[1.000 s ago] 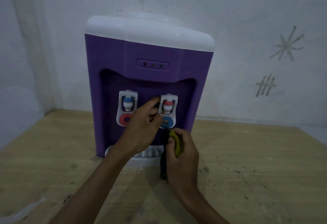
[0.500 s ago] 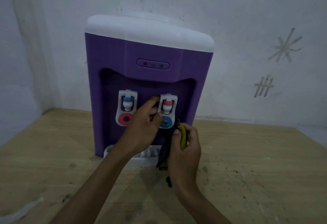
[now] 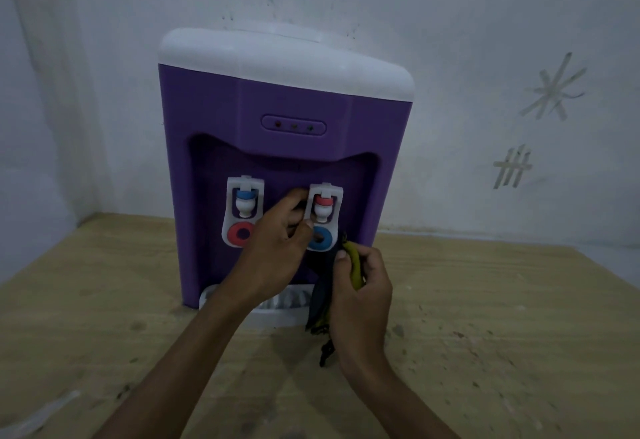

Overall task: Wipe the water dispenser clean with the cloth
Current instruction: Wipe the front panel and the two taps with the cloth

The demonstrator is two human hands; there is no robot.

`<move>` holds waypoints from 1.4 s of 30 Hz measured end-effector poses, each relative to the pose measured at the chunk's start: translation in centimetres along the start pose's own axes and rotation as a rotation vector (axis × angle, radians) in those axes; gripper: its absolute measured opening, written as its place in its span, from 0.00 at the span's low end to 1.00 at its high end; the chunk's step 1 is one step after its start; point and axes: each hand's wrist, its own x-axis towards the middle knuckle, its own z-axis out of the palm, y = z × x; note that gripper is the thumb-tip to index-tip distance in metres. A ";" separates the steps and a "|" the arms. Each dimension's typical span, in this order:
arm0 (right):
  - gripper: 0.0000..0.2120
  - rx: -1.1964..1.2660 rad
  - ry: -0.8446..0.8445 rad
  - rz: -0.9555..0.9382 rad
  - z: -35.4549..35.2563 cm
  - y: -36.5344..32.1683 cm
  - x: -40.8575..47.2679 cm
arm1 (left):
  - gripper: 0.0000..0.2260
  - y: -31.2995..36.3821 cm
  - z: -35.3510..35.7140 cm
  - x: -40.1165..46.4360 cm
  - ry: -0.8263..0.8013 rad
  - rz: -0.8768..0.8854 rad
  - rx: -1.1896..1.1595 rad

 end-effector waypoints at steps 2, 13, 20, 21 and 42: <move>0.05 0.002 0.001 -0.019 -0.4 -0.3 0.4 | 0.15 0.0 0.1 -0.1 0.000 0.001 0.000; 0.05 -0.043 -0.065 -0.013 0.3 0.0 -1.2 | 0.18 0.0 0.9 -0.6 0.074 -0.016 -0.004; 0.09 -0.048 0.122 -0.162 -0.6 -1.3 -0.5 | 0.19 1.1 1.3 -0.6 0.155 0.014 -0.017; 0.09 -0.066 0.147 -0.233 -0.8 -2.0 -0.1 | 0.19 1.2 1.2 -0.6 0.158 0.027 -0.013; 0.07 -0.617 0.308 -0.463 -0.9 1.5 2.7 | 0.14 1.3 0.5 0.1 0.161 -0.004 0.006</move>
